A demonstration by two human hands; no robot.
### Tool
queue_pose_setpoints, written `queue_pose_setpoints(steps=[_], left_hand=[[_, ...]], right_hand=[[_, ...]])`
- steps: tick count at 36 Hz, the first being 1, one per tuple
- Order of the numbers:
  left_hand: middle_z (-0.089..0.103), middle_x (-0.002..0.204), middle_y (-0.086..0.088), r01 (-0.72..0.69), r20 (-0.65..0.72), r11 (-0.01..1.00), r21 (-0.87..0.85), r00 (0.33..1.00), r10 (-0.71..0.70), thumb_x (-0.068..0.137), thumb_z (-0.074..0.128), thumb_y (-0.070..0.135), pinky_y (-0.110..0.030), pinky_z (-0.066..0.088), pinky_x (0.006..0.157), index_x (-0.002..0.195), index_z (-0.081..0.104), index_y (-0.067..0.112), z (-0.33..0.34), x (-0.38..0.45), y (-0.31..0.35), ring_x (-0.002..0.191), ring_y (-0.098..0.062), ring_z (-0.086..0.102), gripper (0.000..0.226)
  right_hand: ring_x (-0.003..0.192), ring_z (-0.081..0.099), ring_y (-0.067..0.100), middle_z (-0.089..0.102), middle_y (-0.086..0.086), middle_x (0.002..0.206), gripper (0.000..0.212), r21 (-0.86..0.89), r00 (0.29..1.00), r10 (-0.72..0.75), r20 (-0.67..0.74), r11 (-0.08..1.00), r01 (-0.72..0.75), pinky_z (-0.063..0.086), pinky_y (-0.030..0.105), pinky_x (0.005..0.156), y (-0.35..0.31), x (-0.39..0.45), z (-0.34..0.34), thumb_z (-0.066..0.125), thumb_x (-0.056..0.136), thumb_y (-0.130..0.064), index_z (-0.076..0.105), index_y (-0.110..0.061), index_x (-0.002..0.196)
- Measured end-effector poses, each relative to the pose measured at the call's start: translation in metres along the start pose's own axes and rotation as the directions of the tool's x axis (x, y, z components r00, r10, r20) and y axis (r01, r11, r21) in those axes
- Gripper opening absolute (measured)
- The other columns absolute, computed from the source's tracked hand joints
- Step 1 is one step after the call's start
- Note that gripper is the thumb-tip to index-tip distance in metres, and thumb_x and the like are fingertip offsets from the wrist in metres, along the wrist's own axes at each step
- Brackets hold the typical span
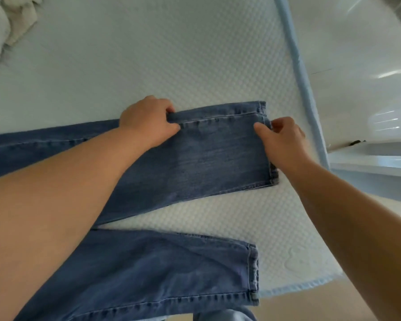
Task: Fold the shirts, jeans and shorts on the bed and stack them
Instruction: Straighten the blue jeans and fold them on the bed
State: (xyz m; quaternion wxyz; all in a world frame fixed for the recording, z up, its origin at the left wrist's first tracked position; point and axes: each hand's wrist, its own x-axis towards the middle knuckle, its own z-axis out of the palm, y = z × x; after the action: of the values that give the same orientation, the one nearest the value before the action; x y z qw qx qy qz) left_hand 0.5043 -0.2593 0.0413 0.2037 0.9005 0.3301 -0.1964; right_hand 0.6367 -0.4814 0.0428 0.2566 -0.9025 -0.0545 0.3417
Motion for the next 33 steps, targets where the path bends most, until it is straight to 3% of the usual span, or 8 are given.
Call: queue_pose_setpoints(steps=[3, 9, 15, 18, 21, 25, 28, 33], left_hand=[[0.059, 0.109, -0.007, 0.080, 0.003, 0.997, -0.012, 0.997, -0.080, 0.075, 0.069, 0.044, -0.034, 0.042, 0.073, 0.104, 0.062, 0.025, -0.006, -0.006, -0.033, 0.095, -0.028, 0.057, 0.035], [0.062, 0.070, -0.003, 0.168, 0.251, 0.985, 0.041, 0.952, -0.173, 0.083, 0.065, 0.039, -0.030, 0.036, 0.060, 0.080, 0.059, 0.018, -0.028, -0.010, -0.083, 0.066, -0.022, 0.058, 0.023], [0.061, 0.098, -0.008, 0.113, -0.217, 0.976, -0.185, 0.964, -0.152, 0.087, 0.060, 0.030, -0.030, 0.035, 0.073, 0.097, 0.063, 0.014, -0.032, -0.014, -0.102, 0.093, -0.028, 0.054, 0.019], [0.050, 0.128, -0.011, 0.132, -0.207, 0.950, -0.281, 0.959, -0.195, 0.083, 0.065, 0.031, -0.033, 0.038, 0.089, 0.122, 0.054, 0.019, -0.022, -0.016, -0.102, 0.112, -0.027, 0.052, 0.043], [0.027, 0.147, -0.007, 0.055, -0.225, 0.938, -0.343, 0.964, -0.139, 0.080, 0.067, 0.032, -0.036, 0.036, 0.103, 0.143, 0.032, 0.024, -0.010, -0.027, -0.097, 0.121, -0.025, 0.047, 0.073], [0.018, 0.155, -0.013, -0.042, -0.319, 0.982, -0.186, 0.948, -0.020, 0.082, 0.063, 0.038, -0.046, 0.020, 0.112, 0.146, 0.031, 0.021, 0.014, -0.065, -0.102, 0.140, -0.029, 0.024, 0.073], [0.001, 0.158, -0.013, 0.020, -0.155, 1.000, 0.010, 0.988, -0.019, 0.081, 0.049, 0.056, -0.051, -0.004, 0.113, 0.149, 0.017, 0.029, 0.043, -0.102, -0.117, 0.144, -0.030, -0.007, 0.080], [-0.019, 0.156, -0.007, 0.083, 0.020, 0.990, 0.112, 0.996, -0.086, 0.076, 0.035, 0.073, -0.047, -0.007, 0.114, 0.148, -0.008, 0.037, 0.061, -0.128, -0.162, 0.143, -0.024, -0.020, 0.091]], right_hand=[[0.088, 0.054, 0.018, 0.057, 0.000, 0.099, 0.044, 0.061, 0.999, 0.034, 0.000, 0.998, -0.034, 0.042, 0.033, 0.066, -0.017, 0.014, 0.003, 0.058, 0.084, -0.050, 0.057, -0.015, 0.110], [0.064, 0.054, 0.009, 0.058, -0.007, 0.070, 0.019, 0.156, 0.998, 0.038, 0.048, 0.987, -0.045, 0.044, 0.024, 0.058, -0.022, 0.028, -0.003, 0.071, 0.080, -0.029, 0.058, -0.024, 0.068], [0.066, 0.053, 0.007, 0.056, -0.013, 0.072, 0.015, 0.017, 0.985, -0.092, -0.145, 0.995, 0.096, 0.037, 0.024, 0.053, -0.029, 0.026, 0.006, 0.063, 0.083, -0.040, 0.056, -0.027, 0.078], [0.095, 0.054, 0.017, 0.056, -0.006, 0.105, 0.032, -0.102, 0.971, -0.091, -0.223, 0.992, 0.069, 0.047, 0.033, 0.075, -0.036, 0.024, 0.011, 0.057, 0.084, -0.034, 0.052, -0.023, 0.114], [0.126, 0.035, 0.024, 0.041, 0.005, 0.134, 0.051, -0.266, 0.914, -0.285, -0.288, 0.941, 0.209, 0.027, 0.039, 0.110, -0.045, 0.004, 0.020, 0.055, 0.085, -0.030, 0.041, -0.016, 0.132], [0.139, 0.019, 0.028, 0.029, 0.011, 0.149, 0.059, -0.436, 0.809, -0.588, 0.013, 0.725, 0.534, 0.014, 0.043, 0.113, -0.044, -0.046, 0.060, 0.056, 0.089, -0.034, 0.037, -0.013, 0.141], [0.145, -0.007, 0.020, -0.001, 0.003, 0.159, 0.065, -0.623, 0.828, -0.464, 0.314, 0.558, 0.549, -0.003, 0.040, 0.116, -0.020, -0.062, 0.083, 0.040, 0.094, -0.049, 0.015, -0.025, 0.150], [0.145, -0.008, 0.024, -0.003, 0.009, 0.158, 0.075, -0.704, 0.884, -0.400, 0.242, 0.554, 0.444, -0.007, 0.039, 0.115, 0.003, -0.056, 0.067, 0.046, 0.090, -0.047, 0.010, -0.022, 0.151]])
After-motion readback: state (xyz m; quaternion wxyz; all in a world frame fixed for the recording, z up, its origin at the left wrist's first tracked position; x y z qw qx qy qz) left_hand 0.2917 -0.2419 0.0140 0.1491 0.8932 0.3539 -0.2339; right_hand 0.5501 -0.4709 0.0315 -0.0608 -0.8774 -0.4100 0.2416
